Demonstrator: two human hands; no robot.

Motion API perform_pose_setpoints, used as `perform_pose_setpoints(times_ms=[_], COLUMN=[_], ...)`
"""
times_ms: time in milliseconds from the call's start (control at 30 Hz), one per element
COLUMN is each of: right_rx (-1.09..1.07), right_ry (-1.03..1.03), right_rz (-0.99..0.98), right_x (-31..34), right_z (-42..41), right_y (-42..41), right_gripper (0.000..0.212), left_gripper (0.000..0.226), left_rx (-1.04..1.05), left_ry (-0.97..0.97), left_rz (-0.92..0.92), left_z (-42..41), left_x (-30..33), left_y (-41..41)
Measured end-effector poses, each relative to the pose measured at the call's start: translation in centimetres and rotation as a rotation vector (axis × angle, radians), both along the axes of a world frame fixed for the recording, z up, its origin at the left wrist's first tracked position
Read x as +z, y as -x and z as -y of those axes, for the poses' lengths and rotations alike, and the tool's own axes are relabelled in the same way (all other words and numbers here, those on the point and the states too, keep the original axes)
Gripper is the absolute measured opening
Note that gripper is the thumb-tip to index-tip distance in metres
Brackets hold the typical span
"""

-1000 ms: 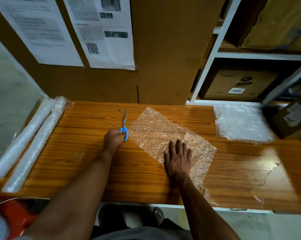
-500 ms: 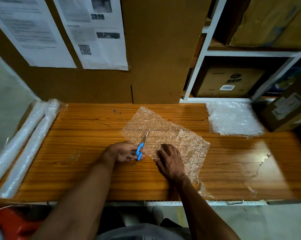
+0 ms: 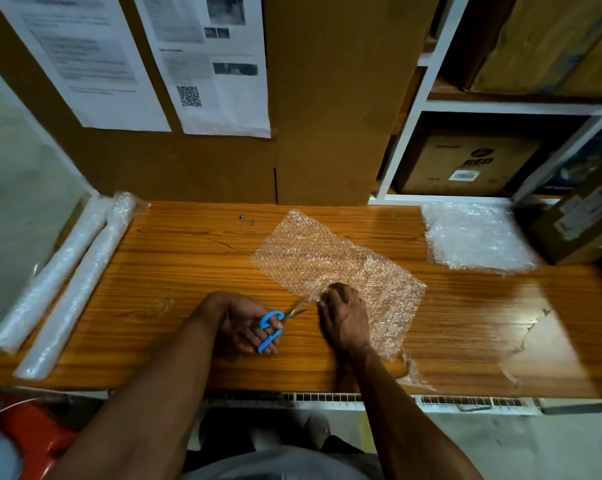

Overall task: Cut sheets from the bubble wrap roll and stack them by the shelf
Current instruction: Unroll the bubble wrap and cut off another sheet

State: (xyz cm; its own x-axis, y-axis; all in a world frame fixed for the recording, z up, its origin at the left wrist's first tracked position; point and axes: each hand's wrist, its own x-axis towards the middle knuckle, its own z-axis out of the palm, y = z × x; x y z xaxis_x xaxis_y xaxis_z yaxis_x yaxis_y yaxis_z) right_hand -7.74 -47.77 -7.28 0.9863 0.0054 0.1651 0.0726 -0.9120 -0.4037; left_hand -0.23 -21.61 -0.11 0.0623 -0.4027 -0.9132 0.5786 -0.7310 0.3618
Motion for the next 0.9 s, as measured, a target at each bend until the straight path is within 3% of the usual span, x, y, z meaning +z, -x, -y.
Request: perform_pose_setpoints(times_ms=[233, 433, 667, 900], right_rx=[0.001, 0.078, 0.075, 0.088], right_ry=[-0.045, -0.019, -0.011, -0.025], right_rz=[0.032, -0.021, 0.065, 0.064], right_x=[-0.2, -0.1, -0.2, 0.0], right_z=[-0.3, -0.2, -0.8, -1.3], right_y=[0.4, 0.6, 0.7, 0.5], right_gripper=[0.027, 0.047, 0.022, 0.025], left_gripper=[0.04, 0.042, 0.041, 0.04], left_rx=[0.142, 0.183, 0.224, 0.235], left_ry=[-0.037, -0.036, -0.025, -0.026], left_rz=[0.158, 0.239, 0.292, 0.329], left_z=[1.4, 2.3, 2.8, 3.3], left_x=[0.1, 0.3, 0.0, -0.4], left_y=[1.2, 1.9, 2.7, 3.0])
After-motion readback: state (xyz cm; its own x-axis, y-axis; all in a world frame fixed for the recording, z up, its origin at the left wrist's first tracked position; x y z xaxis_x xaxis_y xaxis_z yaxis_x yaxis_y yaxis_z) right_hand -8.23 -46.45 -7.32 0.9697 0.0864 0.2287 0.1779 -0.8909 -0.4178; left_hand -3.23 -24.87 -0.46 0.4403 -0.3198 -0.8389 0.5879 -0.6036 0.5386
